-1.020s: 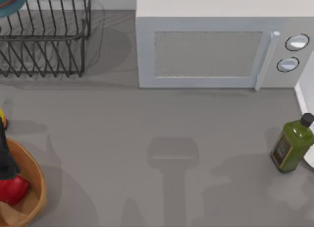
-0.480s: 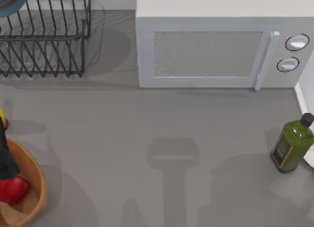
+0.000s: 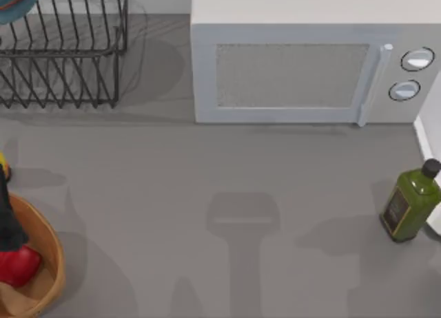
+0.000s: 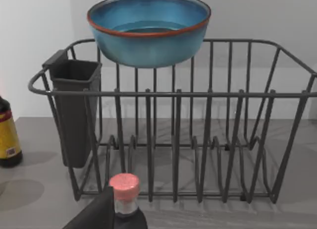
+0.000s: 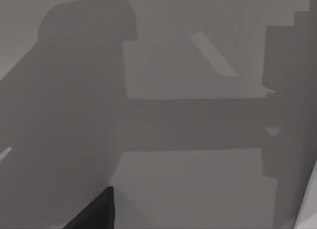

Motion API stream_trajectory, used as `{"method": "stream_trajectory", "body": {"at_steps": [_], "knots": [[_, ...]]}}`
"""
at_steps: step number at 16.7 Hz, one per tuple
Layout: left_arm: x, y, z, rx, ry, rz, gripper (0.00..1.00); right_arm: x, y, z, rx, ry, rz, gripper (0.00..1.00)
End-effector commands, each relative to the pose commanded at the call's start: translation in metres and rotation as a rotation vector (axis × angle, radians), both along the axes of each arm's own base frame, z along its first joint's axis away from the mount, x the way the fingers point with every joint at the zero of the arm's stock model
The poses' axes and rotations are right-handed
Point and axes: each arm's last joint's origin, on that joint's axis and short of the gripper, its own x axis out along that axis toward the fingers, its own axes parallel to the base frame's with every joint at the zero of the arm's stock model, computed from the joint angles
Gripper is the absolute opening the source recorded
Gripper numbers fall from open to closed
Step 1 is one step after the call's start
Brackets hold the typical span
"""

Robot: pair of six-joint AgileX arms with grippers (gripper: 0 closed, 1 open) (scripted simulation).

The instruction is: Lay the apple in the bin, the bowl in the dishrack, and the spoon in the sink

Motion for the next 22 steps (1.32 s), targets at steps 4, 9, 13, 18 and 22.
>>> {"method": "stream_trajectory", "body": {"at_steps": [4, 9, 13, 18, 22], "knots": [[0.000, 0.000, 0.000, 0.000, 0.000, 0.000, 1.00, 0.016, -0.002, -0.018, 0.001, -0.001, -0.009, 1.00], [0.000, 0.000, 0.000, 0.000, 0.000, 0.000, 1.00, 0.021, -0.002, -0.019, 0.000, -0.010, -0.011, 1.00], [0.000, 0.000, 0.000, 0.000, 0.000, 0.000, 1.00, 0.021, -0.002, -0.019, 0.000, -0.010, -0.011, 0.70], [0.000, 0.000, 0.000, 0.000, 0.000, 0.000, 1.00, 0.021, -0.002, -0.019, 0.000, -0.010, -0.011, 0.32], [0.000, 0.000, 0.000, 0.000, 0.000, 0.000, 1.00, 0.021, -0.002, -0.019, 0.000, -0.010, -0.011, 0.02]]}}
